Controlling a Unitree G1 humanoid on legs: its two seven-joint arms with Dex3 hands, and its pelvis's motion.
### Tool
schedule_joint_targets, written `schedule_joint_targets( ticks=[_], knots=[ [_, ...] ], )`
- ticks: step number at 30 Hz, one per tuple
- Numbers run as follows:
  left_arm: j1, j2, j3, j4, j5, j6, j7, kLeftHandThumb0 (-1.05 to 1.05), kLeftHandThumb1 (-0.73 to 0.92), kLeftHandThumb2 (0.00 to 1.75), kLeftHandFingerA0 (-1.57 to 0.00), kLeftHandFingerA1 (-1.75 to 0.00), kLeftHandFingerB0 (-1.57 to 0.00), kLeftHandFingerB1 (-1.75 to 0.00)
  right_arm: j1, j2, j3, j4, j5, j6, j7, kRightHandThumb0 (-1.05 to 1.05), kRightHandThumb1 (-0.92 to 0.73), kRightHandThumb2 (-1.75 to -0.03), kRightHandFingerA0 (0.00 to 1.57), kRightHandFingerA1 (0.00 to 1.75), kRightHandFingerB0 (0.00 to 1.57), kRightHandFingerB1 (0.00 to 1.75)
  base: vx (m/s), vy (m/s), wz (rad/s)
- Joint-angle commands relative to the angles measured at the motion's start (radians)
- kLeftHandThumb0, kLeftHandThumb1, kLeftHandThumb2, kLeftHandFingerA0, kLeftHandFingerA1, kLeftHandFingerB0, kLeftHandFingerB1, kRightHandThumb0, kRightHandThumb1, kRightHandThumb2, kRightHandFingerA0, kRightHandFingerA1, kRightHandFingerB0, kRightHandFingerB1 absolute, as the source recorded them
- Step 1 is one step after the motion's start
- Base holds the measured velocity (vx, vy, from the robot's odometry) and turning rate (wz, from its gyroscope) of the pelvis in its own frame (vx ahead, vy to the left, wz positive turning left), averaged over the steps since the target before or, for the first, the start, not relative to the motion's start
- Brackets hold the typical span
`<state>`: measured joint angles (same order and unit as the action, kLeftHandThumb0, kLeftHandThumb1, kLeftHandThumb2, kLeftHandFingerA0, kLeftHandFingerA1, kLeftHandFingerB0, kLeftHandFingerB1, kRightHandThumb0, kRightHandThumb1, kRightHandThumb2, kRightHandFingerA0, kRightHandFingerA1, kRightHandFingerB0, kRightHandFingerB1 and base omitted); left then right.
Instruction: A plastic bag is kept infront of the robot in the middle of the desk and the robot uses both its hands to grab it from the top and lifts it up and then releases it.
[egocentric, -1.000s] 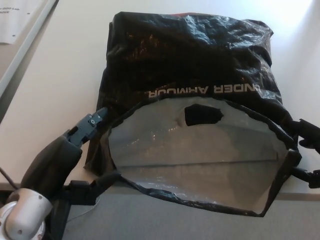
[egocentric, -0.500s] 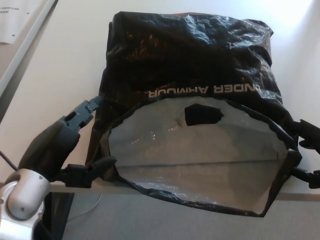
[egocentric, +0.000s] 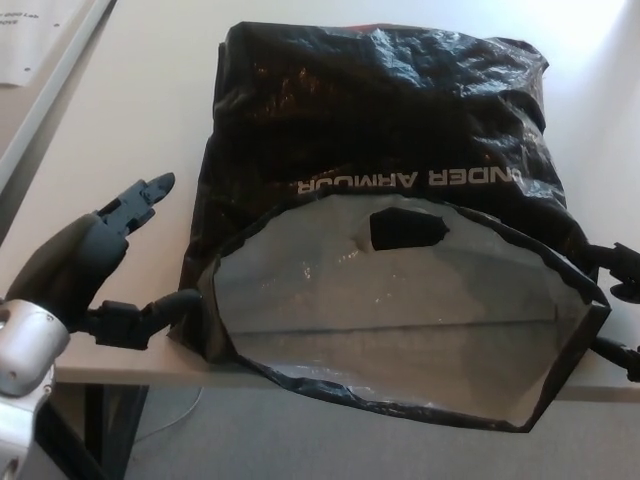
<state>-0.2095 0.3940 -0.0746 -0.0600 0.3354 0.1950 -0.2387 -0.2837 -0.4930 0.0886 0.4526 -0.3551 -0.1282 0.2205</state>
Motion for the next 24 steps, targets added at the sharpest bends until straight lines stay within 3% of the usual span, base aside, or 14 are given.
schedule_joint_targets(
  ticks=[1,4,5,7,10,11,17,18,19,20,22,23,24],
  knots=[
    [0.012,0.020,0.025,0.010,-0.030,-0.030,-0.009,-0.90,0.53,0.94,0.00,-0.24,-0.06,-0.15,-0.006,-0.015,0.000,0.034,0.000,-0.003,-0.014,-0.53,-0.68,-0.64,0.23,0.38,0.08,0.23,0.00,0.000,0.00],
    [0.015,0.030,0.054,0.021,-0.064,-0.058,-0.028,-0.92,0.55,0.93,-0.04,-0.19,-0.13,-0.13,-0.010,-0.001,0.002,0.045,0.009,-0.018,-0.016,-0.51,-0.68,-0.63,0.22,0.39,0.08,0.23,0.00,0.000,0.00],
    [0.012,0.031,0.069,0.018,-0.079,-0.046,-0.036,-0.88,0.52,0.91,-0.01,-0.23,-0.07,-0.18,-0.018,0.000,0.006,0.039,0.002,-0.008,-0.018,-0.52,-0.68,-0.63,0.23,0.38,0.08,0.24,0.00,0.000,0.00],
    [0.011,0.030,0.076,0.016,-0.078,-0.042,-0.032,-0.83,0.49,0.91,-0.02,-0.30,-0.10,-0.21,-0.037,-0.001,0.006,0.046,0.005,-0.004,-0.014,-0.53,-0.67,-0.63,0.23,0.38,0.08,0.23,0.00,0.000,0.00],
    [0.019,0.043,0.085,0.024,-0.083,-0.067,-0.039,-0.91,0.55,0.91,-0.05,-0.24,-0.13,-0.18,-0.059,0.003,0.005,0.056,0.016,-0.006,-0.008,-0.53,-0.68,-0.62,0.23,0.38,0.08,0.23,0.00,0.000,0.00],
    [0.008,0.052,0.088,0.033,-0.088,-0.046,-0.056,-0.79,0.58,0.59,-0.04,-0.28,-0.10,-0.24,-0.086,0.010,0.010,0.088,0.009,-0.014,-0.026,-0.53,-0.68,-0.62,0.23,0.39,0.08,0.23,0.00,0.000,0.00],
    [0.019,0.104,0.053,0.048,-0.066,-0.073,-0.086,-0.83,0.61,0.59,-0.11,-0.30,-0.09,-0.24,-0.107,0.014,0.023,0.112,0.007,-0.023,-0.022,-0.55,-0.69,-0.63,0.22,0.38,0.07,0.23,0.00,0.000,0.00],
    [0.033,0.106,0.043,0.046,-0.064,-0.073,-0.090,-0.81,0.49,0.92,-0.01,-0.39,-0.07,-0.29,-0.089,0.012,0.021,0.106,0.012,-0.028,-0.020,-0.54,-0.68,-0.63,0.22,0.38,0.08,0.23,0.00,0.000,0.00],
    [0.036,0.107,0.036,0.047,-0.066,-0.070,-0.095,-0.81,0.49,0.92,-0.01,-0.39,-0.07,-0.29,-0.078,0.010,0.016,0.103,0.018,-0.030,-0.018,-0.54,-0.68,-0.63,0.22,0.38,0.08,0.23,0.00,0.000,0.00],
    [0.048,0.097,0.017,0.058,-0.070,-0.068,-0.101,-0.39,0.22,0.90,-0.01,-0.49,0.00,-0.47,-0.053,0.002,0.008,0.104,0.027,-0.036,-0.015,-0.55,-0.68,-0.63,0.22,0.37,0.08,0.23,0.00,0.000,0.00],
    [0.052,0.096,0.013,0.058,-0.071,-0.067,-0.098,-0.39,0.22,0.90,-0.01,-0.49,0.00,-0.47,-0.052,0.000,0.009,0.105,0.027,-0.038,-0.013,-0.55,-0.68,-0.63,0.22,0.37,0.08,0.23,0.00,0.000,0.00],
    [0.051,0.085,0.001,0.068,-0.066,-0.067,-0.086,-0.84,0.49,0.87,-0.07,-0.39,-0.11,-0.36,-0.075,0.000,0.016,0.149,0.015,-0.041,-0.024,-0.35,-0.50,-1.03,0.01,0.48,0.00,0.50,0.00,0.000,0.00],
    [0.050,0.081,-0.002,0.069,-0.067,-0.062,-0.084,-0.84,0.49,0.87,-0.07,-0.39,-0.11,-0.36,-0.084,0.001,0.018,0.161,0.013,-0.040,-0.025,-0.35,-0.50,-1.03,0.01,0.48,0.00,0.50,0.00,0.000,0.00]
  ],
)
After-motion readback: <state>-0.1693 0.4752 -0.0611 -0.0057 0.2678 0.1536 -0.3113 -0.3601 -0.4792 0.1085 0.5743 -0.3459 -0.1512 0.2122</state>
